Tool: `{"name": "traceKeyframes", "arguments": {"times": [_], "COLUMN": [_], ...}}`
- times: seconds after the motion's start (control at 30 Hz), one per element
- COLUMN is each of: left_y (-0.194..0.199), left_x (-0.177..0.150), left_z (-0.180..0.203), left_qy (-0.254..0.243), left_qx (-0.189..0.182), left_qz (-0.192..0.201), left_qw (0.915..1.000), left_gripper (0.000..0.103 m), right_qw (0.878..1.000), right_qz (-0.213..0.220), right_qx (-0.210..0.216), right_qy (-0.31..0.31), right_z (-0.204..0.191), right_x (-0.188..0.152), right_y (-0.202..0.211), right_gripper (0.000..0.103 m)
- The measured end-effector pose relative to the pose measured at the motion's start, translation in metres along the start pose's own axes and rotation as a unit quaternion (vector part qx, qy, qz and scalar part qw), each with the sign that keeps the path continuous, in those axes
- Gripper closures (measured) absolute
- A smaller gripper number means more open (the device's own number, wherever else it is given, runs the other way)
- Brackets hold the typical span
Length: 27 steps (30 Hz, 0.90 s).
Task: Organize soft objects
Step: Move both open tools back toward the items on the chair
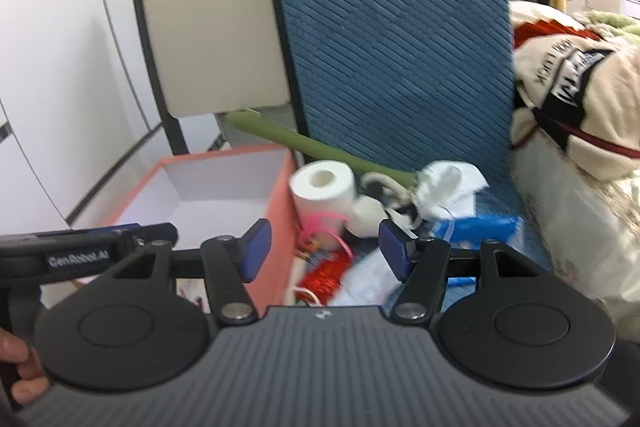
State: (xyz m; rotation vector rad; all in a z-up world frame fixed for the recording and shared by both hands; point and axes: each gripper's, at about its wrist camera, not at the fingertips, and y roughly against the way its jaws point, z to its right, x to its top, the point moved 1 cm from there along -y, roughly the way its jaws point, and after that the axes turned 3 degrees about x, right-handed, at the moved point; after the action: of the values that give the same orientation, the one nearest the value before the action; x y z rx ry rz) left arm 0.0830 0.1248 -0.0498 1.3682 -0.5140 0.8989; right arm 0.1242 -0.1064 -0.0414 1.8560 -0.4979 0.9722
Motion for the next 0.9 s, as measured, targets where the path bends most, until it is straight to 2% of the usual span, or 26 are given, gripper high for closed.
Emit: {"name": "traceKeyframes", "arguments": {"times": [0.33, 0.5, 0.73, 0.9], "left_y": [-0.007, -0.011, -0.026, -0.039], "left_x": [-0.036, -0.048, -0.052, -0.049], "left_z": [0.028, 0.043, 0.062, 0.084], "left_qy": [0.01, -0.003, -0.026, -0.053], "left_qx": [-0.021, -0.025, -0.031, -0.034], "left_qz": [-0.037, -0.049, -0.063, -0.058], "left_qw": [0.9991, 0.9985, 0.9972, 0.9964], "left_gripper": [0.053, 0.053, 0.053, 0.053], "right_qw": [0.999, 0.999, 0.996, 0.993], "right_qz": [-0.024, -0.033, -0.032, -0.031], "right_qx": [-0.017, -0.031, -0.049, -0.057], "right_qy": [-0.017, -0.025, -0.066, -0.096], "right_z": [0.032, 0.049, 0.076, 0.102], "right_x": [-0.032, -0.045, -0.061, -0.069], "right_y": [0.011, 0.015, 0.003, -0.012], "right_gripper": [0.041, 0.041, 0.041, 0.041]}}
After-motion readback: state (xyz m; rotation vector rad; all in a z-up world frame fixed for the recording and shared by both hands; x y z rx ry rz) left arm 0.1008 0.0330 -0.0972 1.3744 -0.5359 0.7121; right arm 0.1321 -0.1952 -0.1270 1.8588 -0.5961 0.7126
